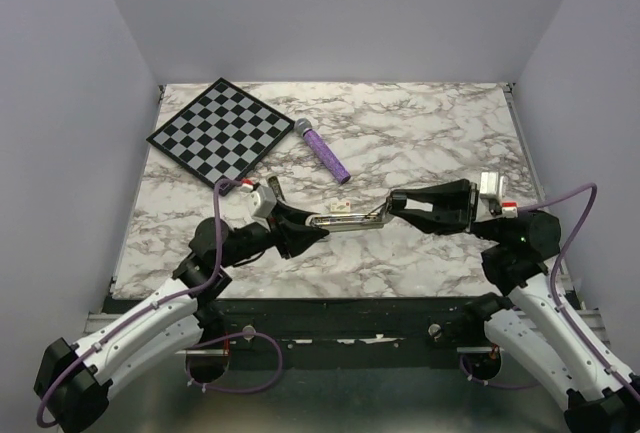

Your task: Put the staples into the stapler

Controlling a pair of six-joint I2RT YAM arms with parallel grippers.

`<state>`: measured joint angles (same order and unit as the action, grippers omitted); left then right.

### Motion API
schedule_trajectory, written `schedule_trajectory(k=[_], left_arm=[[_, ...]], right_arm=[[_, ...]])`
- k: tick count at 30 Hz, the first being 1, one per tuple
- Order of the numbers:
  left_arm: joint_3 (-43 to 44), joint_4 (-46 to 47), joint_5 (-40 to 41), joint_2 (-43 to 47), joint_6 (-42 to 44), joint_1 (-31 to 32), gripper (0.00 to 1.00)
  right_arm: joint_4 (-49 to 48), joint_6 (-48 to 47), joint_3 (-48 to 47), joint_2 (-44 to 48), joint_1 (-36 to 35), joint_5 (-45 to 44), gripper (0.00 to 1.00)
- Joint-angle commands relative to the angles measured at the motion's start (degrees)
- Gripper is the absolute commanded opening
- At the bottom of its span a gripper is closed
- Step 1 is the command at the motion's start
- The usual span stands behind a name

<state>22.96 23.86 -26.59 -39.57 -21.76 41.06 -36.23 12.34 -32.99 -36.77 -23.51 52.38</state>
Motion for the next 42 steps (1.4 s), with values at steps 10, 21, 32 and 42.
schedule_trajectory(k=[10, 21, 32, 42], left_arm=[[-11.18, 26.2, 11.83, -5.24, -20.24, -1.6, 0.0], [-15.31, 31.17, 12.7, -10.0, -22.89, -1.42, 0.58], [-15.93, 34.41, 12.09, -14.57, -22.11, -1.16, 0.76], [-1.29, 19.93, 0.33, -7.1, -4.62, -1.07, 0.98]], right_arm=[[-46.62, 24.47, 6.36, -2.77, 1.27, -17.91, 0.01], [-51.31, 26.33, 5.4, -3.57, 1.8, -23.38, 0.01], [-58.78, 30.2, 1.18, -8.05, 1.97, -23.03, 0.01], [-58.08, 32.49, 1.26, -9.89, 2.06, -18.81, 0.01]])
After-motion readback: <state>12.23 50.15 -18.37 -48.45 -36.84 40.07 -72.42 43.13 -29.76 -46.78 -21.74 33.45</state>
